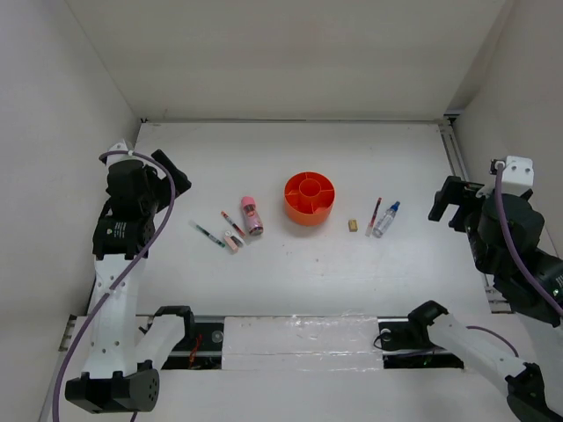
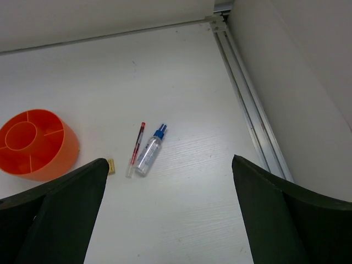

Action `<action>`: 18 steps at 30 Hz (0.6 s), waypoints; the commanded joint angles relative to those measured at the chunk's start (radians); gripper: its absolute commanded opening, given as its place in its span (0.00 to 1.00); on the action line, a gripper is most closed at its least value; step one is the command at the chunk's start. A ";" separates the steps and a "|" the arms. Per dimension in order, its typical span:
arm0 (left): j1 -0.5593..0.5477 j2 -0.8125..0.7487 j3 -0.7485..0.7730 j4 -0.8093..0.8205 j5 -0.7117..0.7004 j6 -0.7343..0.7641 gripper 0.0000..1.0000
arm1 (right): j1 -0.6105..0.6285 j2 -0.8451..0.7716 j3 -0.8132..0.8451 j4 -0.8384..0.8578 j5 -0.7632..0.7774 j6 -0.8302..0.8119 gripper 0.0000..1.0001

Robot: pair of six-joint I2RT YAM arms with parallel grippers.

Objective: Sort the stationery into containers
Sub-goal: Pick up the stationery from the center of the board.

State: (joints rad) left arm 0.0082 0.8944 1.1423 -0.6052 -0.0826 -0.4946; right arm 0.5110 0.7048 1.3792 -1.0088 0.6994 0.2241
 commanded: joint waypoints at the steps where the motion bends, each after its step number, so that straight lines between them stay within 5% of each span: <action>1: -0.001 -0.006 0.008 0.036 -0.003 0.013 1.00 | -0.005 0.001 0.014 0.015 0.009 -0.006 1.00; 11: -0.001 0.118 -0.055 0.101 0.207 0.009 1.00 | -0.005 0.048 -0.043 0.103 -0.135 -0.015 1.00; 16: -0.014 0.185 -0.084 0.128 0.188 -0.025 1.00 | -0.005 0.071 -0.103 0.194 -0.265 -0.025 1.00; 17: -0.074 0.205 -0.072 0.128 0.138 -0.042 1.00 | -0.005 0.082 -0.103 0.206 -0.265 -0.034 1.00; 18: -0.173 0.236 -0.012 0.096 -0.104 -0.068 1.00 | -0.005 0.091 -0.103 0.226 -0.281 -0.034 1.00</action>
State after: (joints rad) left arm -0.0360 1.0904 1.0637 -0.5358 0.0162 -0.5167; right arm 0.5106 0.7837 1.2778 -0.9031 0.4961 0.2073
